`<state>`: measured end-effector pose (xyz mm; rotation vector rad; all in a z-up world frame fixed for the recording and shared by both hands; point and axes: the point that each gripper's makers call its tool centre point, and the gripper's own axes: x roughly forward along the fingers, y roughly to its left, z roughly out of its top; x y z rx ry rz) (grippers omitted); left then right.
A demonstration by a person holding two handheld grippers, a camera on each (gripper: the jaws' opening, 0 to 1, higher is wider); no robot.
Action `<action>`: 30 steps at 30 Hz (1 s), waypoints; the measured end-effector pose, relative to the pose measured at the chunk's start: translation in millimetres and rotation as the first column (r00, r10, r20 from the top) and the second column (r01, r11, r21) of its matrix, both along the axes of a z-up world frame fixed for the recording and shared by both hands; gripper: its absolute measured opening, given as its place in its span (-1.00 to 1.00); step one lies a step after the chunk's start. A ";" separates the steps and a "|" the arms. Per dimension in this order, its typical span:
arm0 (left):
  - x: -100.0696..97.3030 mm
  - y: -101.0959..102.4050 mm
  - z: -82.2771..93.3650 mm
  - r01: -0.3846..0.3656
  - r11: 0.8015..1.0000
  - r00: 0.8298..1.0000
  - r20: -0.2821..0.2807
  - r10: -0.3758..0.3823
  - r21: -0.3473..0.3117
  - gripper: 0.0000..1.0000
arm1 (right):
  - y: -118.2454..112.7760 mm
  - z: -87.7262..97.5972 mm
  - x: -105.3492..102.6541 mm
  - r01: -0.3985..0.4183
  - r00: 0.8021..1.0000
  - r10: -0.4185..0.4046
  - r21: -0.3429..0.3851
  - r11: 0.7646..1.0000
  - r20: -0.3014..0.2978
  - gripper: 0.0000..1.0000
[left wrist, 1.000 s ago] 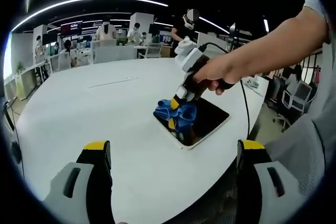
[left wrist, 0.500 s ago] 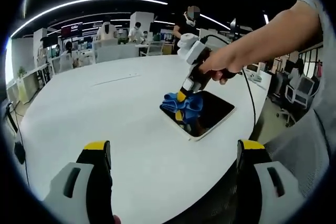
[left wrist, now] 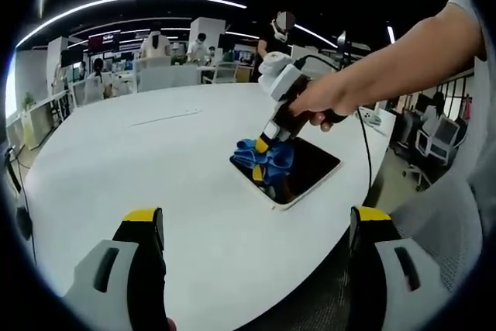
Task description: Wipe the mirror surface with the cleaning cloth until all visible marks leave the cleaned area.
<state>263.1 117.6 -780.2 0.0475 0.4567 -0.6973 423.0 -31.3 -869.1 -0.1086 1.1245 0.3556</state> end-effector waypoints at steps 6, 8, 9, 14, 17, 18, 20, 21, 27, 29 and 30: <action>-1.0 -5.2 -4.9 0.019 1.000 1.000 -0.023 -0.019 0.000 0.98 | 0.3 -0.9 -10.8 0.012 1.000 -0.011 0.037 0.999 -0.024 -1.00; -5.9 -6.9 -14.4 0.033 0.999 0.997 -0.076 -0.032 0.011 0.98 | 0.0 0.4 -17.5 0.009 0.999 -0.008 0.046 0.999 -0.031 -1.00; -5.0 -6.1 -14.3 0.025 1.000 0.997 -0.077 -0.024 0.015 0.98 | -0.9 0.9 -22.5 0.018 0.999 -0.016 0.055 0.998 -0.037 -1.00; -2.8 -8.5 -7.4 0.029 1.000 0.999 -0.045 -0.029 0.009 0.98 | 0.9 2.2 -32.3 0.021 0.999 -0.018 0.070 0.997 -0.034 -1.00; -0.9 -5.6 -8.4 0.012 1.000 0.999 -0.053 -0.011 0.010 0.98 | 1.1 3.6 -46.7 0.037 0.998 -0.032 0.099 0.994 -0.058 -0.99; -0.5 -5.7 -8.4 0.011 1.000 0.999 -0.053 -0.010 0.009 0.98 | 0.7 2.7 -48.4 0.035 0.998 -0.029 0.097 0.995 -0.057 -0.99; -1.4 -6.7 -8.4 0.012 1.000 0.998 -0.059 -0.011 0.012 0.98 | 2.1 2.7 -54.7 0.021 0.999 -0.017 0.091 0.996 -0.039 -0.99; -1.4 -6.8 -7.4 0.010 1.000 0.999 -0.051 -0.009 0.020 0.98 | 3.0 2.5 -56.2 0.012 1.000 -0.010 0.087 0.996 -0.027 -0.99; 1.1 -10.8 3.7 0.003 1.000 1.000 -0.028 -0.003 -0.001 0.98 | 4.0 0.7 -63.4 0.000 1.000 0.001 0.083 0.997 -0.019 -0.99; -0.2 -16.5 9.7 0.012 1.000 1.000 -0.027 -0.013 -0.012 0.98 | 3.8 0.8 -68.5 -0.003 1.000 0.004 0.080 0.997 -0.017 -0.99; 0.0 -19.9 15.0 0.019 1.000 1.000 -0.002 -0.019 -0.021 0.98 | 3.9 1.1 -72.1 -0.004 1.000 0.005 0.081 0.997 -0.015 -0.99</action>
